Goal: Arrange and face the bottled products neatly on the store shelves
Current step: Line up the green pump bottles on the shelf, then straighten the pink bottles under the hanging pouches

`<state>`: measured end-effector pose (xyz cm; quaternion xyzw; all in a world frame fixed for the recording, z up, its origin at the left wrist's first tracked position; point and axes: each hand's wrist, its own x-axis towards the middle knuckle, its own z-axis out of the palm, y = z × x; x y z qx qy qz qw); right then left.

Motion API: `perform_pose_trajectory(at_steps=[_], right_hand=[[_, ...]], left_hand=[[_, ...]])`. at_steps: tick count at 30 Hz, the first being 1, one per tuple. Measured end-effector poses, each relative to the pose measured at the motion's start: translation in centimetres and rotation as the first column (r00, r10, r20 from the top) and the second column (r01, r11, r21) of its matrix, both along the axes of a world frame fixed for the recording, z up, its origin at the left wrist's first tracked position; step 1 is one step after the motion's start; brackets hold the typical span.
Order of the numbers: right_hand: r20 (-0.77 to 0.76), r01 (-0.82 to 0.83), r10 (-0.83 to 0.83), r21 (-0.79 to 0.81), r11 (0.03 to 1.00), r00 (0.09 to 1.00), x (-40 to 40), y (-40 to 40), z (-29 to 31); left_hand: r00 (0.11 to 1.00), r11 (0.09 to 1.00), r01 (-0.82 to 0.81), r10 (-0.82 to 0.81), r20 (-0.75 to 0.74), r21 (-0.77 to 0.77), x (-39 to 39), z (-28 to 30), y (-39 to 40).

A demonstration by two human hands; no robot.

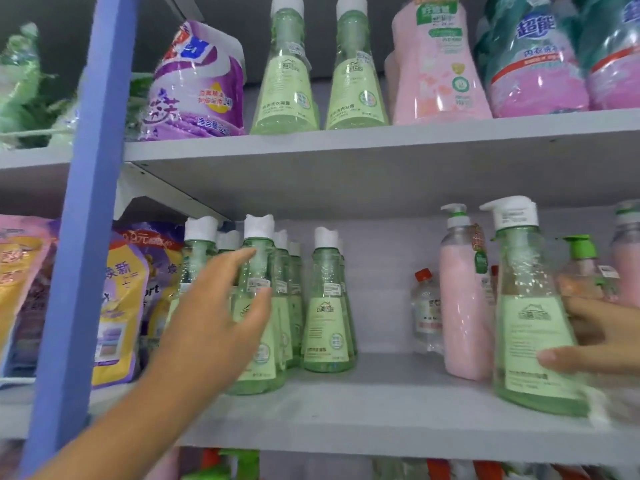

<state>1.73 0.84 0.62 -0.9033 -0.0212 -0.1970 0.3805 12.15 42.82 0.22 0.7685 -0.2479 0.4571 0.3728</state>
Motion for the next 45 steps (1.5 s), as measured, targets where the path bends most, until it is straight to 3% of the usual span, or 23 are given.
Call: perform_pose_trajectory(at_steps=[3, 7, 11, 16, 28, 34, 42, 45], right_hand=[[-0.168, -0.067, 0.045, -0.129, 0.989, 0.985, -0.2, 7.2, 1.9], [-0.155, -0.117, 0.1, -0.102, 0.988, 0.983, 3.6, 12.9, 1.8], [-0.132, -0.155, 0.144, -0.074, 0.985, 0.981, 8.0, 17.5, 1.4], [-0.084, -0.163, 0.158, -0.059, 0.985, 0.984, 10.5, 20.6, 0.7], [-0.001, -0.184, 0.184, -0.017, 0.983, 0.983, 11.4, 20.9, -1.1], [0.094, -0.067, 0.073, -0.067, 0.995, 0.993, 11.6, 21.3, -1.3], [0.052, -0.074, 0.077, -0.062, 0.995, 0.996, 11.5, 21.1, -1.2], [0.066, -0.059, 0.068, -0.119, 0.991, 0.995, 10.7, 21.4, -1.1]], left_hand=[[0.999, 0.978, -0.036, 0.034, -0.016, -0.204, 3.0, -0.5, 4.7], [0.994, 0.946, -0.06, 0.028, -0.103, -0.32, 6.5, -1.5, 5.5], [0.971, 0.95, -0.069, -0.006, -0.24, -0.305, 7.6, -1.2, 5.1], [0.872, 0.959, -0.097, -0.047, -0.487, -0.265, 8.3, -1.6, 5.4], [0.888, 0.971, -0.087, -0.026, -0.459, -0.224, 9.3, -2.1, 6.6], [0.877, 0.961, -0.077, -0.061, -0.477, -0.265, 9.0, -2.2, 6.3], [0.865, 0.958, -0.08, -0.07, -0.497, -0.275, 8.4, -2.1, 6.2], [0.92, 0.955, -0.176, 0.073, -0.386, -0.239, 7.2, -2.1, 5.8]])
